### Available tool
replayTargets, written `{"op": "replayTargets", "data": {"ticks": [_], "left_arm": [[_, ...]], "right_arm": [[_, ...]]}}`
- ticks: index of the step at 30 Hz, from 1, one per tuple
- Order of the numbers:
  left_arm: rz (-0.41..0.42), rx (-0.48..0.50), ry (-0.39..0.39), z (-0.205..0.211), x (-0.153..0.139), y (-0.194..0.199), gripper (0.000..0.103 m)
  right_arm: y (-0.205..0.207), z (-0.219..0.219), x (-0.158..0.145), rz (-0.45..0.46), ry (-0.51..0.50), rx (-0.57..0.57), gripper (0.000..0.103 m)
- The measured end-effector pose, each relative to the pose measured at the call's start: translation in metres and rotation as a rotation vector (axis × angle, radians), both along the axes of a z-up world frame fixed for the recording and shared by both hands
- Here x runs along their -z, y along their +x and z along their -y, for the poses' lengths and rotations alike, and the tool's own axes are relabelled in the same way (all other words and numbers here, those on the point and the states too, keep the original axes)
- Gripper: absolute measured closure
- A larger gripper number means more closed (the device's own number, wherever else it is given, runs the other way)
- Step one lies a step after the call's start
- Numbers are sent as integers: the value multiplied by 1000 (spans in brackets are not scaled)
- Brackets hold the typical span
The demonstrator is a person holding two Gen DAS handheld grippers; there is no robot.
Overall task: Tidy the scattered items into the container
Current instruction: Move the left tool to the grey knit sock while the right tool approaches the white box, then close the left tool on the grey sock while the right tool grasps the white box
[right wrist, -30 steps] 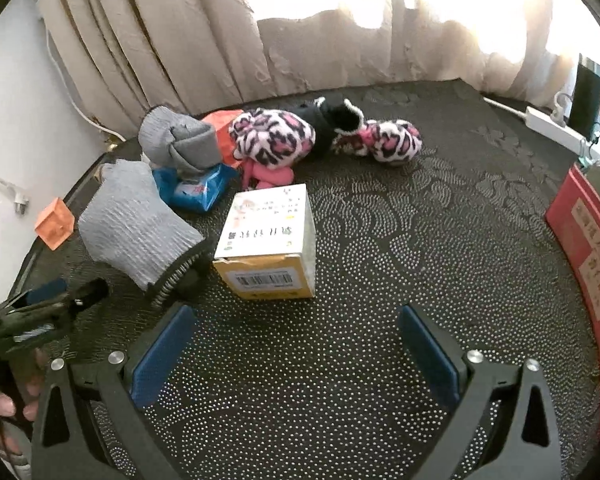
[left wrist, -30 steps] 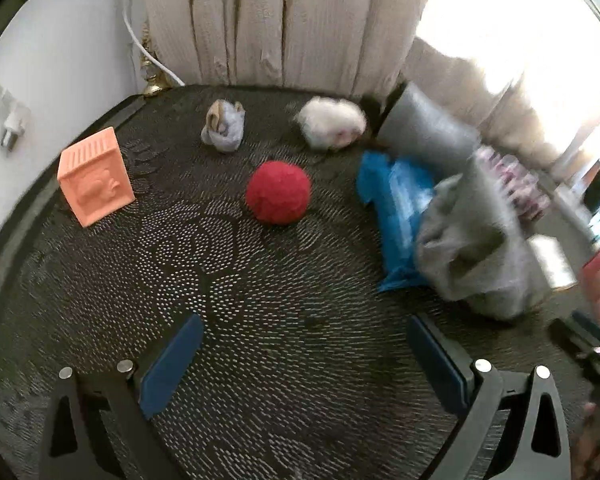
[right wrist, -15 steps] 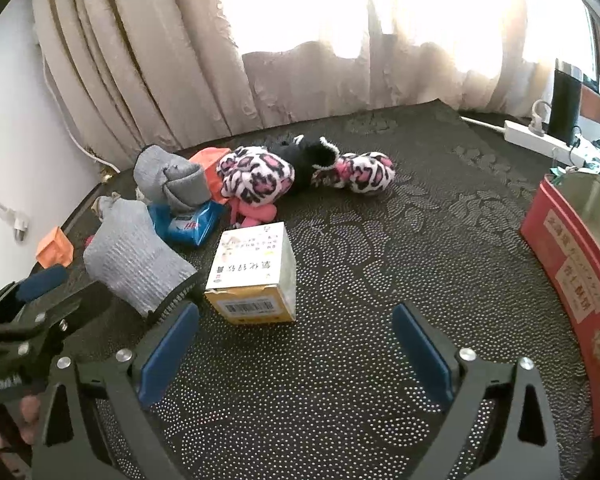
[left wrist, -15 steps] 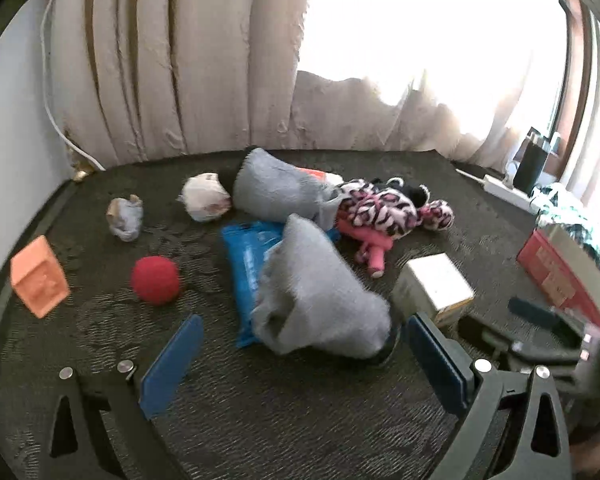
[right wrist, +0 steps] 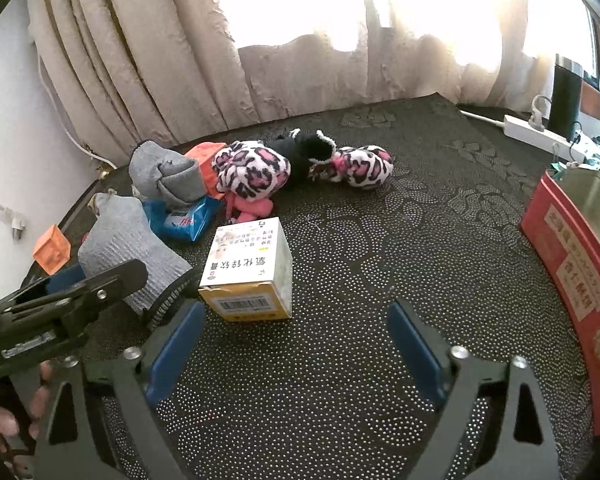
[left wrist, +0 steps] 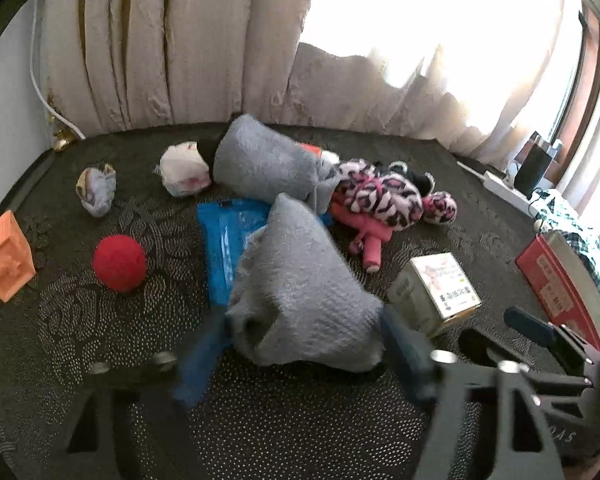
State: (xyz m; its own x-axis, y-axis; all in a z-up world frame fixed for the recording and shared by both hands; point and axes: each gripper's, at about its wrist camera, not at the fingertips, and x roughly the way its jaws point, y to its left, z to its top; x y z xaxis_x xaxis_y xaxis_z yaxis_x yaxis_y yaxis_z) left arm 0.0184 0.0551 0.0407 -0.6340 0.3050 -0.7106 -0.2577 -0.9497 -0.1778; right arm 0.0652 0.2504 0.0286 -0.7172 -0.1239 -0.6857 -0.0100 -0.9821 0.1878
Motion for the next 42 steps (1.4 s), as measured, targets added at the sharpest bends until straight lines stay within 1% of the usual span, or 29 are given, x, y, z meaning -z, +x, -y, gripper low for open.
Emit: {"op": "replayTargets", "data": {"ticks": [1,2,3,4,6,9,12,14,17,20,26,31,34,37,38,39,42], "left_arm": [[6,-1,0,0,2,0,41],[9,-3,12,2,2,0,46],[9,-8,28,5,1,1,52],[6,-12,41,8,-1,2,56],[-1,-7,71,13,-4,6,61],[-20,10,89,15,-10,13,63],[-55,37,92,14,-17,22,64],[-94,53,86,13,-24,30,64],[-118,61,93,13,-31,34,64],[-116,55,106,16,-33,34,64],[-97,34,121,18,-31,28,64],[-94,31,115,19,-30,30,63],[-90,29,116,22,-29,31,63],[-85,22,122,24,-28,30,63],[-85,19,123,25,-28,30,63],[-86,15,124,26,-28,30,63],[-93,9,130,28,-29,30,63]], "right_arm": [[0,0,0,2,1,1,17],[0,0,0,6,1,2,24],[0,-1,1,10,0,2,29],[0,-1,1,14,0,2,31],[-1,-2,2,21,-2,2,40],[-2,-2,3,24,-2,0,43],[-1,-1,1,13,-8,-1,43],[-2,-1,-2,11,-9,-2,43],[-6,5,-6,27,-15,-16,42],[-11,13,-8,38,-12,-32,39],[-24,28,-2,73,4,-79,39],[-33,31,7,93,25,-67,39],[-33,28,8,93,9,-56,39],[-27,25,2,64,-61,-73,38],[-26,24,-1,55,-70,-71,29],[-26,24,-3,47,-61,-62,16],[-27,29,-10,47,-21,-42,15]]}}
